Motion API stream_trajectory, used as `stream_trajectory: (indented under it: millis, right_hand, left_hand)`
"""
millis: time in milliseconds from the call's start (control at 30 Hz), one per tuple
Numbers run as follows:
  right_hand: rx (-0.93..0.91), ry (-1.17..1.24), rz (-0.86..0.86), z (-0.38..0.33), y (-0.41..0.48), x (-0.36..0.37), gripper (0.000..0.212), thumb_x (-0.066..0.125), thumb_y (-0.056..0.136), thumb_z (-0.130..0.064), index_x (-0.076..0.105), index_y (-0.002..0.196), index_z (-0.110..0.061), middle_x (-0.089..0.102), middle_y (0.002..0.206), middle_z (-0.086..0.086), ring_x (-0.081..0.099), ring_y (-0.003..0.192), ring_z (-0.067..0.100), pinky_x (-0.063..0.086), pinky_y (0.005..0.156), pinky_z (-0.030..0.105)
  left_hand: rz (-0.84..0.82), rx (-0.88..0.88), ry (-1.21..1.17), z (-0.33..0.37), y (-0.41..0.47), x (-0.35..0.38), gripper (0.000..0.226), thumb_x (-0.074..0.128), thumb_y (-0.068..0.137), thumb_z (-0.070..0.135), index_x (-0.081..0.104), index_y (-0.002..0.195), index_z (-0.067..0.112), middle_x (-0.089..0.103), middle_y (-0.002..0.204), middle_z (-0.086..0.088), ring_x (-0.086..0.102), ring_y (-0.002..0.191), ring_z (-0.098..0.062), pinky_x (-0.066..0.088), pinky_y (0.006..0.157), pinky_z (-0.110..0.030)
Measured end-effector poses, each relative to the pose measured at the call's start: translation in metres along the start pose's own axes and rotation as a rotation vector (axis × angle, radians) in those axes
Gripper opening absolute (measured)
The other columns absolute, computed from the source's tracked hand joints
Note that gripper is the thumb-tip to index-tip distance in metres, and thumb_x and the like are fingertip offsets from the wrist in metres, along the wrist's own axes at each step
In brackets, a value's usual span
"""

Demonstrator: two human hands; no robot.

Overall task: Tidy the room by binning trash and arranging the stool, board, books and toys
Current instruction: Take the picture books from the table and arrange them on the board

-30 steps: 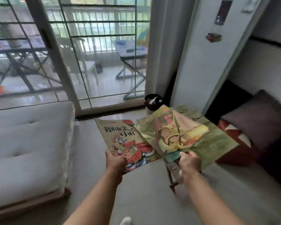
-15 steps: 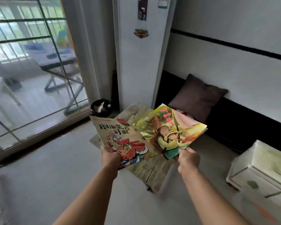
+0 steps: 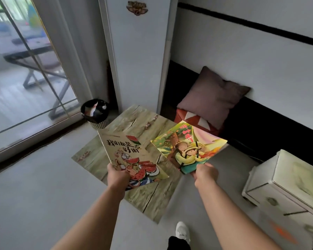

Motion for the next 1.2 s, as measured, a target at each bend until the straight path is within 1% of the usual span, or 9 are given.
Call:
stream_trajectory:
  millis: [300, 467, 567, 633, 733, 900, 1000, 1067, 1200]
  right_hand:
    - [0.134, -0.199, -0.053, -0.014, 0.141, 0.065, 0.025, 0.045, 0.091, 0.002, 0.063, 0.109, -0.001, 0.064, 0.113, 0.021, 0.065, 0.094, 0.033, 0.056, 0.085, 0.042]
    - [0.214, -0.251, -0.092, -0.006, 0.190, 0.107, 0.030, 0.041, 0.095, -0.006, 0.063, 0.116, -0.005, 0.064, 0.112, 0.016, 0.062, 0.098, 0.030, 0.049, 0.062, 0.031]
    - [0.172, -0.328, -0.164, 0.001, 0.215, 0.127, 0.034, 0.039, 0.094, -0.004, 0.056, 0.123, -0.002, 0.059, 0.124, 0.021, 0.059, 0.112, 0.038, 0.048, 0.080, 0.038]
    - [0.153, -0.458, -0.222, 0.010, 0.229, 0.136, 0.034, 0.042, 0.092, 0.001, 0.053, 0.124, 0.005, 0.057, 0.125, 0.025, 0.059, 0.112, 0.040, 0.048, 0.079, 0.038]
    - [0.190, -0.574, -0.216, 0.028, 0.247, 0.134, 0.031, 0.048, 0.090, -0.001, 0.054, 0.120, 0.001, 0.059, 0.125, 0.019, 0.062, 0.108, 0.034, 0.051, 0.081, 0.035]
    - [0.263, -0.697, -0.336, 0.048, 0.237, 0.128, 0.029, 0.042, 0.093, -0.006, 0.048, 0.121, -0.007, 0.052, 0.114, 0.006, 0.051, 0.095, 0.025, 0.046, 0.080, 0.031]
    - [0.208, -0.760, -0.416, 0.049, 0.221, 0.124, 0.019, 0.036, 0.097, -0.009, 0.053, 0.105, -0.012, 0.050, 0.092, 0.003, 0.047, 0.077, 0.020, 0.036, 0.060, 0.020]
    - [0.077, -0.817, -0.493, 0.036, 0.201, 0.124, 0.028, 0.039, 0.094, -0.003, 0.056, 0.115, -0.007, 0.054, 0.097, 0.008, 0.047, 0.083, 0.021, 0.038, 0.069, 0.021]
    - [-0.055, -0.802, -0.558, 0.004, 0.149, 0.108, 0.046, 0.043, 0.091, 0.004, 0.045, 0.137, -0.002, 0.051, 0.134, 0.015, 0.047, 0.124, 0.030, 0.039, 0.099, 0.031]
  left_hand:
    - [0.183, -0.180, -0.043, -0.036, 0.042, 0.086, 0.049, 0.051, 0.083, -0.015, 0.038, 0.119, 0.015, 0.056, 0.108, -0.015, 0.065, 0.085, -0.031, 0.060, 0.066, -0.045]
    - [0.242, -0.251, -0.092, -0.059, 0.058, 0.118, 0.056, 0.051, 0.081, -0.018, 0.038, 0.125, 0.015, 0.055, 0.112, -0.014, 0.064, 0.090, -0.032, 0.058, 0.066, -0.043]
    - [0.258, -0.289, -0.067, -0.076, 0.071, 0.132, 0.055, 0.052, 0.081, -0.018, 0.036, 0.120, 0.017, 0.054, 0.111, -0.015, 0.064, 0.097, -0.037, 0.058, 0.062, -0.041]
    - [0.274, -0.328, -0.058, -0.091, 0.079, 0.140, 0.051, 0.052, 0.082, -0.017, 0.034, 0.116, 0.017, 0.053, 0.107, -0.014, 0.064, 0.092, -0.034, 0.056, 0.057, -0.037]
    - [0.299, -0.423, 0.003, -0.112, 0.082, 0.147, 0.045, 0.054, 0.087, -0.011, 0.028, 0.114, 0.016, 0.049, 0.105, -0.013, 0.062, 0.085, -0.028, 0.052, 0.052, -0.033]
    - [0.237, -0.525, 0.078, -0.139, 0.080, 0.152, 0.032, 0.058, 0.089, 0.001, 0.040, 0.116, 0.002, 0.057, 0.110, -0.023, 0.061, 0.096, -0.031, 0.055, 0.077, -0.037]
    - [0.151, -0.478, 0.131, -0.131, 0.070, 0.151, 0.011, 0.054, 0.090, 0.004, 0.055, 0.100, 0.001, 0.066, 0.100, -0.023, 0.060, 0.080, -0.026, 0.046, 0.067, -0.033]
    - [0.113, -0.426, 0.152, -0.116, 0.059, 0.147, 0.019, 0.053, 0.091, 0.006, 0.055, 0.108, -0.002, 0.064, 0.087, -0.015, 0.057, 0.076, -0.023, 0.044, 0.062, -0.032]
    - [0.040, -0.261, 0.195, -0.065, 0.034, 0.140, 0.022, 0.053, 0.092, 0.011, 0.061, 0.110, 0.000, 0.062, 0.087, -0.011, 0.056, 0.076, -0.023, 0.047, 0.066, -0.034]
Point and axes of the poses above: each hand's wrist, its own y-axis towards the middle knuckle, its own x-axis out of the palm, z = x × y, the point moved 9 cm from there along y, towards the middle knuckle
